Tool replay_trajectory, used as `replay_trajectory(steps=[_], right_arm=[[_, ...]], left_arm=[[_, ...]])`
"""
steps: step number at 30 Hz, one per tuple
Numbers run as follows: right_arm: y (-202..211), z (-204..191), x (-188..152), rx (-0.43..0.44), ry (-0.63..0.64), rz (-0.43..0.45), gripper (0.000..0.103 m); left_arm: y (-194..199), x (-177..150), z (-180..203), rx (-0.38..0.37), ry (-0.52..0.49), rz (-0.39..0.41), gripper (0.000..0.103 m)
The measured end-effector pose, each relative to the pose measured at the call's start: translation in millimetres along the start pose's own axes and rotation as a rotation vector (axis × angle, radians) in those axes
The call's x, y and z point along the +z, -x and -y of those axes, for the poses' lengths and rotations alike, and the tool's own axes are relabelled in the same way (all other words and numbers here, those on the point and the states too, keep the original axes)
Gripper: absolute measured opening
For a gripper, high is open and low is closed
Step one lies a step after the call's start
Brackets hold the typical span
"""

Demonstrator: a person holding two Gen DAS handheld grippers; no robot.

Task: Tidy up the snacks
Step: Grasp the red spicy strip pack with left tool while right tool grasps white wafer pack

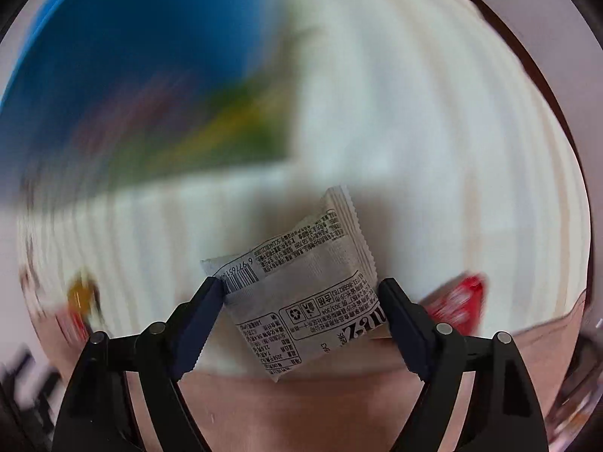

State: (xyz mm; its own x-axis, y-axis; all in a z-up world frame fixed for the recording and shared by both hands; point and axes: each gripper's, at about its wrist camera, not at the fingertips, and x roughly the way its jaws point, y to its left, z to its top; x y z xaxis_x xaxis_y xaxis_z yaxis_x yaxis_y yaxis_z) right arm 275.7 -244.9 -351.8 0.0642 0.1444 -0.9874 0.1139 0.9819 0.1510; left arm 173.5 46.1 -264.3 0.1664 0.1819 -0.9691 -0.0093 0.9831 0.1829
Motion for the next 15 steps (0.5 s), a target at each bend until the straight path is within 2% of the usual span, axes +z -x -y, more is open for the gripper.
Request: replay_trajectory(steps=[5,7,10,11,12,15], right_arm=[[-15,-63,-60,0.008,0.166,-0.12,0.086],[-21,-83,-79,0.023,0.191,-0.153,0.086],[-29,-106,-98,0.054,0.192,-0.191,0.089],[-32,-110,-102,0.058,0.175,-0.191,0.093],[-33,-112,-103,0.059,0.155,-0.189,0.093],[-36,-111,-109,0.062,0.066,-0.18,0.095]], left_arm=[[-22,-7,-19,0.03,-0.16,-0.041,0.102],[-32,-9,-22,0.049,-0.243,-0.053,0.102],[-45,-7,-17,0.069,-0.379,-0.056,0.102],[-47,-6,-12,0.075,-0.427,-0.052,0.102],[-53,-4,-3,0.092,-0.502,-0.044,0.102],[-62,2,13,0.122,-0.635,-0.008,0.102]])
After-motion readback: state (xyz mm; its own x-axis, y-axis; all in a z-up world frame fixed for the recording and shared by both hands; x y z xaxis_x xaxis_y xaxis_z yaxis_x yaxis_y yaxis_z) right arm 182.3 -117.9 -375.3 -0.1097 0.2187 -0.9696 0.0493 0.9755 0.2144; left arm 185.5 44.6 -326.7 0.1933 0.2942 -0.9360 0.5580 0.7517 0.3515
